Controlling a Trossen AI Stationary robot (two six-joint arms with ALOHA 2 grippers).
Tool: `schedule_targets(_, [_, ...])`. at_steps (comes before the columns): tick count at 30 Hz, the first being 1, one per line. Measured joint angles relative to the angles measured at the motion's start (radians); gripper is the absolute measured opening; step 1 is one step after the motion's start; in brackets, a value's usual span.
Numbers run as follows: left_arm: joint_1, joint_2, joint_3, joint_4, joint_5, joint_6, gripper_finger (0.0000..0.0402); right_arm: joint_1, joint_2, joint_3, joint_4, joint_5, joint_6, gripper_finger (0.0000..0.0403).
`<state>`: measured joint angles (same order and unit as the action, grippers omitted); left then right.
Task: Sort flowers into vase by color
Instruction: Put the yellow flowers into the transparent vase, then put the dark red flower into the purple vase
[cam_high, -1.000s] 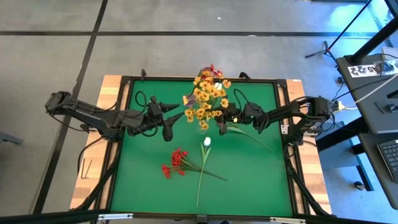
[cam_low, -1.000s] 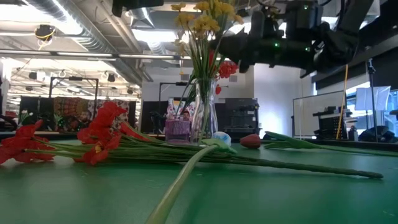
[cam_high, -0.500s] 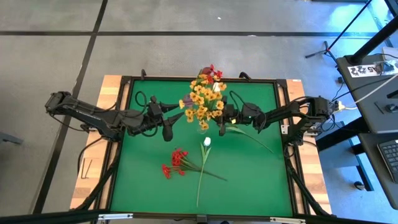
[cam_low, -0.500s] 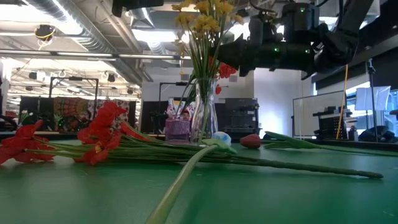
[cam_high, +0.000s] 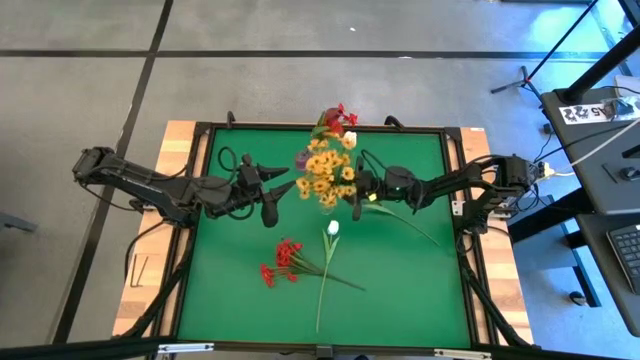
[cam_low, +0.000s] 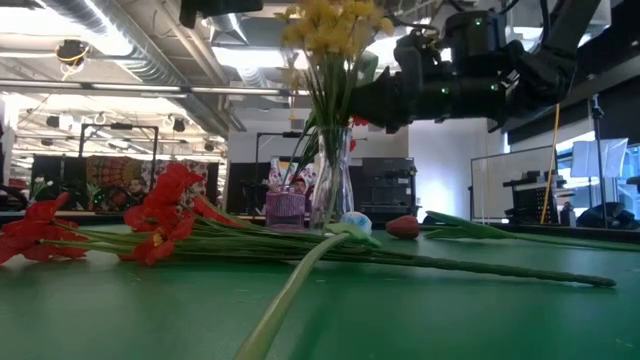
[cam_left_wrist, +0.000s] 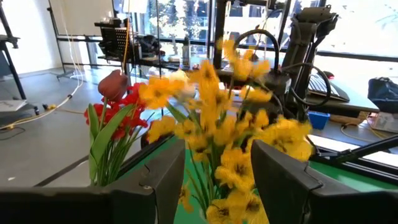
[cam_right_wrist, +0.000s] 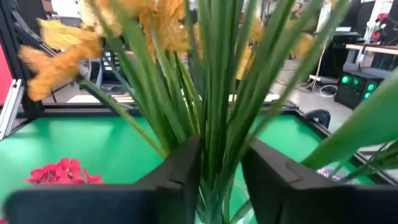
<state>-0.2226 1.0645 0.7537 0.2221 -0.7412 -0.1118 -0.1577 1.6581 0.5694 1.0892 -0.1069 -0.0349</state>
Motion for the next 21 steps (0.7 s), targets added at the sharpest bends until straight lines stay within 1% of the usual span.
schedule_targets(5, [0.0, 0.0, 0.0, -0.017, 0.0, -0.015, 0.018, 0.0, -0.008, 0.0, -0.01, -0.02, 0.0, 0.0171])
schedule_targets(10, [0.0, 0.0, 0.0, -0.024, 0.0, -0.017, 0.018, 0.001, -0.067, 0.0, -0.093, -0.021, -0.003, 0.0205])
schedule_targets(15, [0.0, 0.0, 0.0, -0.025, 0.0, -0.018, 0.018, 0.001, -0.163, 0.0, -0.257, -0.017, -0.023, 0.0221])
schedule_targets(17, [0.0, 0.0, 0.0, -0.027, 0.0, -0.02, 0.018, 0.001, -0.204, 0.0, -0.338, -0.011, -0.027, 0.0222])
schedule_targets(21, [0.0, 0.0, 0.0, -0.028, 0.0, -0.02, 0.018, 0.001, -0.284, 0.0, -0.442, -0.009, -0.026, 0.0222])
